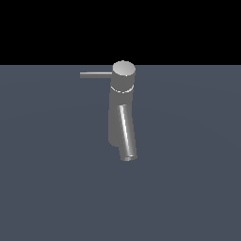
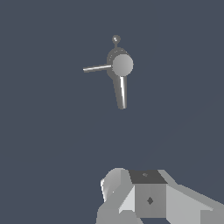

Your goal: Turn on the faucet by rotating a designated handle.

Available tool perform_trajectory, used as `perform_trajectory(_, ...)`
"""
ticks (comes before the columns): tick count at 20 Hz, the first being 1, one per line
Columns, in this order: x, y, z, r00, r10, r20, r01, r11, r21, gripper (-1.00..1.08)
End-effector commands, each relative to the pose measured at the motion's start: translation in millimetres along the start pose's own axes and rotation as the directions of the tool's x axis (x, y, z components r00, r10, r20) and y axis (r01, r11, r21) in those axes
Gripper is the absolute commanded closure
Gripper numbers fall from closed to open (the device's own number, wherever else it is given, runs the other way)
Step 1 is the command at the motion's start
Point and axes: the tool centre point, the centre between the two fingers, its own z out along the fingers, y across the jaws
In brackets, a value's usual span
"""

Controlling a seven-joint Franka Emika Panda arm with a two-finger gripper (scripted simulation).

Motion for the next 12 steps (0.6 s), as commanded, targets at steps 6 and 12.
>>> perform_trajectory(6,0.8,-1.6,3.4,1.0,0.017,-0.005,-0.017,1.0,0.006,1.08)
perform_trajectory(12,4.3,-8.0,16.6,0.996,0.085,-0.024,-0.084,0.996,0.03,1.08)
